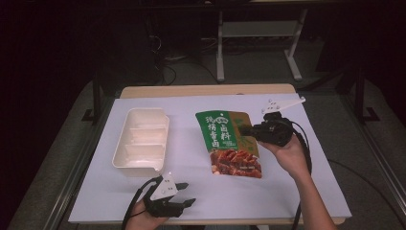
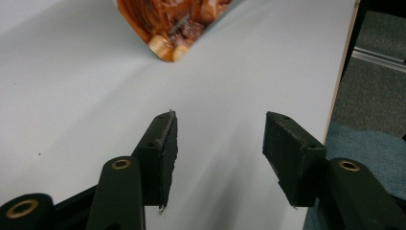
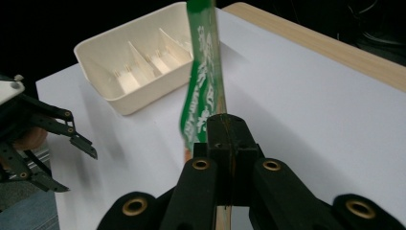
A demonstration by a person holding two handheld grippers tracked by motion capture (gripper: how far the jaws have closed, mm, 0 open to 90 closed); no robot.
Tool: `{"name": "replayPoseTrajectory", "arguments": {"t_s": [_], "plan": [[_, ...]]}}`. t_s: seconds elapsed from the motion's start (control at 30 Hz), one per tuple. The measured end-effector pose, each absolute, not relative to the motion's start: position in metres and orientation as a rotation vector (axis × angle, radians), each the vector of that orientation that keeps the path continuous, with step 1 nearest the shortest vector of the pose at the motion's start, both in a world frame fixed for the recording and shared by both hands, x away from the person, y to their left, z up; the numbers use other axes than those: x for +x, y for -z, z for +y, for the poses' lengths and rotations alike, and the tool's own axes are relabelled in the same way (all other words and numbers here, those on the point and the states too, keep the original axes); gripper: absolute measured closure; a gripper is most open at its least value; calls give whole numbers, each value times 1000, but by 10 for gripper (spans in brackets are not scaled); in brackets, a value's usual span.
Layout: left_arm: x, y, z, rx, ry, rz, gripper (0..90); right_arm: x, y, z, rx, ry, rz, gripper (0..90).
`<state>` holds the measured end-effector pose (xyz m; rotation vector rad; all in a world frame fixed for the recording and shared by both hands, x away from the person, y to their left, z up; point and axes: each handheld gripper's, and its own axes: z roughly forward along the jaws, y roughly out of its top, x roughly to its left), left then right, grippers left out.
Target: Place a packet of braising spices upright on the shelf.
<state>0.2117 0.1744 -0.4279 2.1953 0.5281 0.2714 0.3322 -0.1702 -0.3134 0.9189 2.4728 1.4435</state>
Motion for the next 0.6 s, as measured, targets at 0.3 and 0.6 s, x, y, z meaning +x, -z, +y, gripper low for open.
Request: {"name": "replayPoseTrajectory", "arguments": {"t_s": [0.3, 0.6], "plan": [[208, 432, 184, 2183, -270, 547, 399, 330, 296, -161, 884, -1435, 2462, 900], [204, 432, 187, 2151, -278, 549, 354, 334, 282, -145, 882, -1436, 2434, 900]]}}
